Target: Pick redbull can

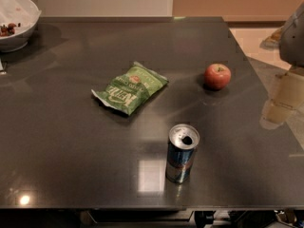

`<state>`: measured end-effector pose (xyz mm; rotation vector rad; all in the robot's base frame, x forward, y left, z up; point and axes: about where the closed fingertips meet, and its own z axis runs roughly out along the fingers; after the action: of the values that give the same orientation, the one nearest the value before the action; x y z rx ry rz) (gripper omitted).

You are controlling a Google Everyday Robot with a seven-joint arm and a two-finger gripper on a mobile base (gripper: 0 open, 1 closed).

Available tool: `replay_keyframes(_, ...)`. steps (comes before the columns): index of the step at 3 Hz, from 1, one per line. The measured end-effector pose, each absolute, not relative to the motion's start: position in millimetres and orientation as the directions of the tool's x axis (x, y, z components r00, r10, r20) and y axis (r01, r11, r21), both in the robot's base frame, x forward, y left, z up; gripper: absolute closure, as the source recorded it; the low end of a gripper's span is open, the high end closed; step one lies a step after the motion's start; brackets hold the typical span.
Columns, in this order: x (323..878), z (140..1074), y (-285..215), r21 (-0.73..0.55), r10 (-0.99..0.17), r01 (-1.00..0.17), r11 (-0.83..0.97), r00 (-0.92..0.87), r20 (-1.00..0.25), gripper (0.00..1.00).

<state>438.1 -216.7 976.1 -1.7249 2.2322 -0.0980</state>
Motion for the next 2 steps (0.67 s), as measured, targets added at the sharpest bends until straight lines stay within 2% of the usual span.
replay_keyframes(2, 438.2, 976.6, -216.3, -0.237, -0.951, -0.933, 0.271, -0.221, -0.218, 0.00)
